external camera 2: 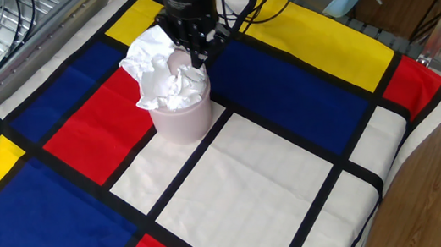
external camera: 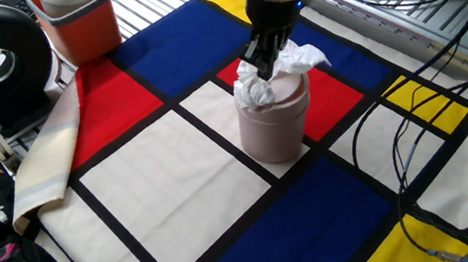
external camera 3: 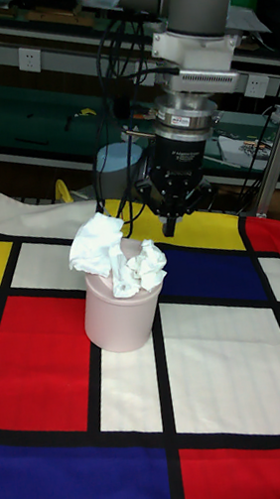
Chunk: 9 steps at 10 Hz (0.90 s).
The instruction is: Put the garbage in the trash can
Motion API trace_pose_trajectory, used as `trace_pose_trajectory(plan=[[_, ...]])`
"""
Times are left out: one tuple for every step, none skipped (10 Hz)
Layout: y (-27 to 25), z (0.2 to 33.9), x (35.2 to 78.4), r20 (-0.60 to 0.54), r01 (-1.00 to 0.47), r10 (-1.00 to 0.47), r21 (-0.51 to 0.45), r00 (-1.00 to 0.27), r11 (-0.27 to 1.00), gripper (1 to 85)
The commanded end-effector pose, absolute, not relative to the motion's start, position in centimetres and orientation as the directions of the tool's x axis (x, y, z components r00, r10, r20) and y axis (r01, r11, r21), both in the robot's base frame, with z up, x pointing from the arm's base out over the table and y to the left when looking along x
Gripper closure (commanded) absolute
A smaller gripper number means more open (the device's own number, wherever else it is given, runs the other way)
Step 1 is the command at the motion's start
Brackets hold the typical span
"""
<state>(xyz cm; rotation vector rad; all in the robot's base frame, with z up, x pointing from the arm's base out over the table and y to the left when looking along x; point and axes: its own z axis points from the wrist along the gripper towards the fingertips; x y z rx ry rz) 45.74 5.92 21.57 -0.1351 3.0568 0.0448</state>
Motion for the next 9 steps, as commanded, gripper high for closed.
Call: trace_pose_trajectory(plan=[[5.5, 20.9, 47.3, -0.089, -0.114, -0.110, 0.040, -0.990, 0.993, 84.7], [5.1, 20.4, 47.6, -0.093, -0.122, -0.118, 0.039, -0.989, 0.992, 84.7], [4.8, 19.9, 47.9, -0.099, -0.131, -0.126, 0.047, -0.987, 0.990, 84.7], [4.5, 19.6, 48.0, -0.100, -0.137, -0.132, 0.046, -0.986, 0.990, 84.7], [4.3, 19.2, 48.3, -0.105, -0.143, -0.138, 0.043, -0.985, 0.989, 84.7], [4.2, 18.9, 48.5, -0.108, -0.148, -0.143, 0.040, -0.984, 0.988, 84.7], [4.1, 18.6, 48.8, -0.111, -0.155, -0.150, 0.039, -0.982, 0.987, 84.7], [4.1, 18.3, 49.1, -0.116, -0.158, -0.153, 0.037, -0.981, 0.987, 84.7], [4.1, 18.0, 49.5, -0.123, -0.169, -0.164, 0.030, -0.979, 0.985, 84.7]])
